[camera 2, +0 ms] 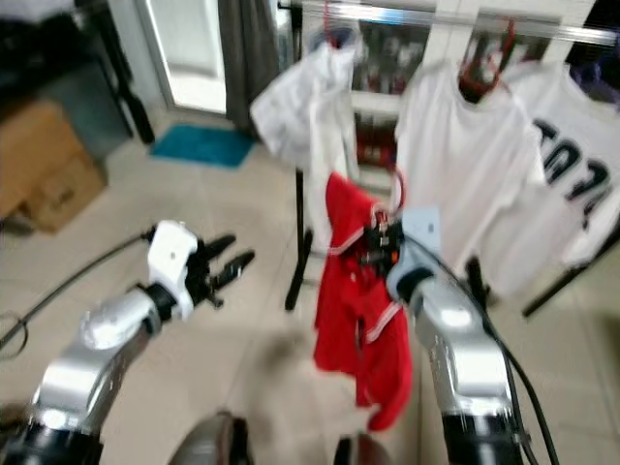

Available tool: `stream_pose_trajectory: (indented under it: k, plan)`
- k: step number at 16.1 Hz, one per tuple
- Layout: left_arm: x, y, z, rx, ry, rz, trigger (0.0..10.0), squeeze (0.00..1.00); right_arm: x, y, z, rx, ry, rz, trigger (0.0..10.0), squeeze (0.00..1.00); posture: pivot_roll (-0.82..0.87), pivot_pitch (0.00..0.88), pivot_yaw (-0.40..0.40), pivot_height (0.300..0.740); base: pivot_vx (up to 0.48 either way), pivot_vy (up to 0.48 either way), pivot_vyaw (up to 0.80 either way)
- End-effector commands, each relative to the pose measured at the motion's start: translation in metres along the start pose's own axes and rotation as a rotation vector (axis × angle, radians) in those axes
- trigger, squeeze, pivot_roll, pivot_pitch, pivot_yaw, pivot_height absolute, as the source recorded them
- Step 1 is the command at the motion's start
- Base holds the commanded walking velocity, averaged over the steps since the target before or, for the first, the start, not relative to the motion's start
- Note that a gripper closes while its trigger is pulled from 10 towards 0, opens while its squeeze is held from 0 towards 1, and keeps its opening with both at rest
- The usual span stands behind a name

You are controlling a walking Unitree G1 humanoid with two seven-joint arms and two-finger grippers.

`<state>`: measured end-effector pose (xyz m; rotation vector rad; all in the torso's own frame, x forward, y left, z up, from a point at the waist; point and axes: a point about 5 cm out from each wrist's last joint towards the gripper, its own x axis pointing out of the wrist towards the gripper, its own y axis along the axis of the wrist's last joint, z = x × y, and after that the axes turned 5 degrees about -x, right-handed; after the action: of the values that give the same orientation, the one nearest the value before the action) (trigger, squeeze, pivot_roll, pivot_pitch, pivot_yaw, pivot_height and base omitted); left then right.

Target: Hang hanger

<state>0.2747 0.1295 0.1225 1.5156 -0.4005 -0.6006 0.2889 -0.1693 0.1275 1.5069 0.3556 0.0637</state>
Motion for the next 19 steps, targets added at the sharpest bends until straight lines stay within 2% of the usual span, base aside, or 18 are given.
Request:
stream_pose_trajectory:
  k: [1, 9, 10, 14, 19]
  plan:
    - [-0.0010, 0.0000, -0.0016, 0.011, 0.005, -0.004, 10.0, 0.00, -0.0008, 0.0114, 0.0011, -0.007, -0.007, 0.051, 0.0, 0.00, -0.03, 0.000, -0.010, 0.705, -0.244, 0.000, 0.00]
    - [-0.0010, -0.0013, -0.0033, 0.009, 0.020, -0.013, 10.0, 0.00, -0.0002, 0.0101, -0.0010, -0.004, -0.013, 0.051, 0.0, 0.00, -0.03, 0.000, -0.003, 0.705, 0.000, 0.000, 0.00]
    - [-0.0007, -0.0015, -0.0033, 0.009, 0.021, -0.013, 10.0, 0.00, -0.0003, 0.0108, -0.0008, -0.023, -0.024, 0.054, 10.0, 0.00, -0.03, 0.000, -0.003, 0.705, 0.000, 0.000, 0.00]
    - [-0.0002, -0.0016, -0.0034, 0.012, 0.023, -0.015, 10.0, 0.00, 0.0032, 0.0092, -0.0001, -0.024, -0.050, 0.026, 10.0, 0.00, -0.03, 0.000, -0.004, 0.705, 0.000, 0.000, 0.00]
    - [-0.0006, -0.0017, -0.0027, 0.017, 0.017, -0.014, 10.0, 0.00, 0.0017, 0.0151, 0.0028, -0.001, -0.063, 0.061, 10.0, 0.00, -0.03, 0.000, -0.002, 0.705, 0.000, 0.000, 0.00]
